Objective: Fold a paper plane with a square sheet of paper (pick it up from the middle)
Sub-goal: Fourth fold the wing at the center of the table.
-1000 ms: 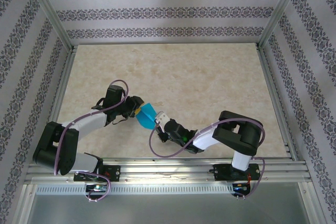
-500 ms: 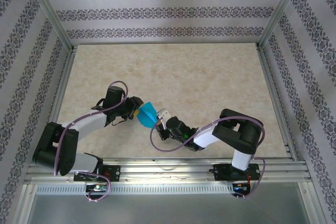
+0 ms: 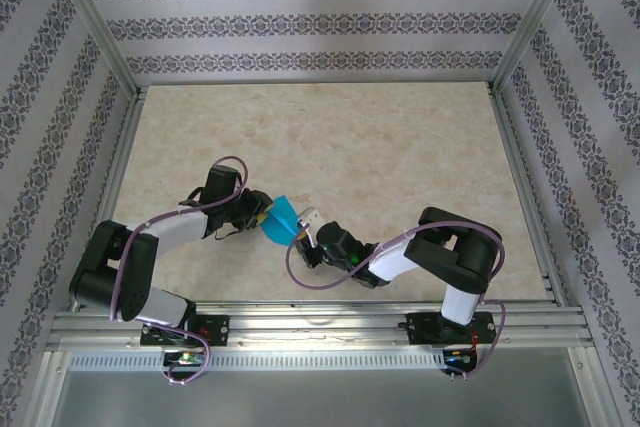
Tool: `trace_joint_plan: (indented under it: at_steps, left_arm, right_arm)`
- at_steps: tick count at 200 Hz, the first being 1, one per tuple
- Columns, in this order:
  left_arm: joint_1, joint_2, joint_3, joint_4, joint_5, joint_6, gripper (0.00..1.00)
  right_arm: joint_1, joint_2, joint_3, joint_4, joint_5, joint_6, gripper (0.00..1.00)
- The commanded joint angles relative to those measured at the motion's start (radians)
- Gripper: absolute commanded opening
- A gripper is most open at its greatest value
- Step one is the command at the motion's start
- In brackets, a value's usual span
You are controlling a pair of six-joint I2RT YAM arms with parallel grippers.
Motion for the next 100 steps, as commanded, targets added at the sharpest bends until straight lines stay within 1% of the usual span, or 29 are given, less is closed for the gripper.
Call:
trace_joint_plan:
  at_steps: [1,12,50,67,100]
  left_arm:
    - [-0.005,0.002,0.018,0.024,0.006,0.020,0.23]
    - [-0.004,0.002,0.020,0.023,0.009,0.022,0.21]
    - [0.001,-0.005,0.020,0.030,0.014,0.019,0.05]
    - [0.003,-0.006,0.023,0.029,0.018,0.022,0.00]
    - [0.006,-0.006,0.019,0.036,0.038,0.016,0.00]
  right_arm:
    - [-0.005,0.001,0.009,0.024,-0.010,-0.028,0.15]
    - [-0.004,-0.001,0.008,0.008,-0.013,-0.045,0.16]
    - [-0.004,-0.025,-0.016,-0.014,0.008,-0.095,0.20]
    - [-0.004,-0.032,-0.019,-0.031,0.013,-0.109,0.21]
    - [-0.003,-0.046,-0.035,-0.030,0.033,-0.123,0.22]
